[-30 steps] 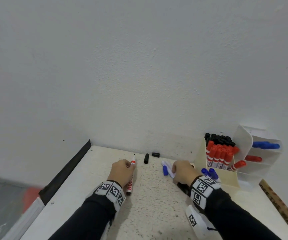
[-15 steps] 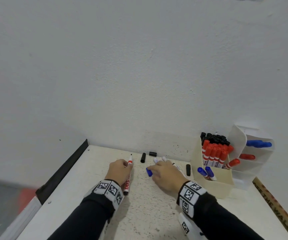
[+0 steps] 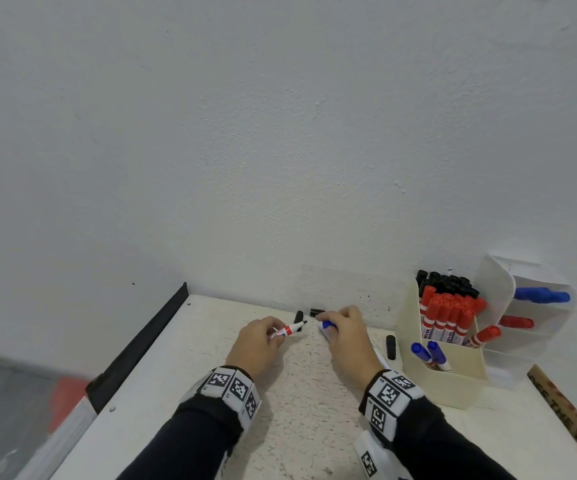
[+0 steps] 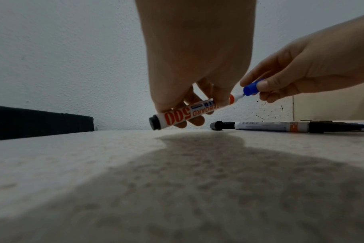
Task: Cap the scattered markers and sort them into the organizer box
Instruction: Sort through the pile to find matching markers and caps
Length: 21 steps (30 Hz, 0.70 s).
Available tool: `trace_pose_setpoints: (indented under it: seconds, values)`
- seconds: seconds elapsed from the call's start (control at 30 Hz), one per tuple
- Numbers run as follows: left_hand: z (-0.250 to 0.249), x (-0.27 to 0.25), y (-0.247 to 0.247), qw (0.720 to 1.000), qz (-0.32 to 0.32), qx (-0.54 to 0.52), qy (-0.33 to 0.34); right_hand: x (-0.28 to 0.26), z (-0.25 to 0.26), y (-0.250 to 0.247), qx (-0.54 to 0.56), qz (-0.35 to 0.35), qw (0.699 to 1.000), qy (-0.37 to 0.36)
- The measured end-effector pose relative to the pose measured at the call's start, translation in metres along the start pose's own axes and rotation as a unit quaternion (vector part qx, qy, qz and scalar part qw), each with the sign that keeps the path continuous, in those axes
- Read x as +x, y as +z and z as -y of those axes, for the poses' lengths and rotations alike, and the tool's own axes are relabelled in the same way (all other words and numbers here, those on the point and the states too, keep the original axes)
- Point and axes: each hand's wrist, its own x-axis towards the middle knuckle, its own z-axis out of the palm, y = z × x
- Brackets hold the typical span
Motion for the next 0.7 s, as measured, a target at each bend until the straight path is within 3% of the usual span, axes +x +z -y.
trace_pose_setpoints:
  seconds: [0.3,0.47,0.6,0.7]
  values:
    - [0.000,-0.004,0.003,0.994,0.066,-0.071,0.047,0.000,0.000,0.003,0.072,0.045,0.996,-0.015]
    - [-0.018,-0.010,-0.002,0.989,0.110,-0.035,0.096,-0.002,0.009,0.000,0.106,0.028,0.994,0.012]
    - [-0.041,-0.017,-0.004,0.963,0.194,-0.186,0.027,-0.004,0.018,-0.007,0.130,-0.008,0.991,-0.016]
    - [-0.052,-0.015,-0.005,0.940,0.250,-0.234,-0.003,-0.009,0.018,-0.017,0.171,-0.019,0.985,-0.034]
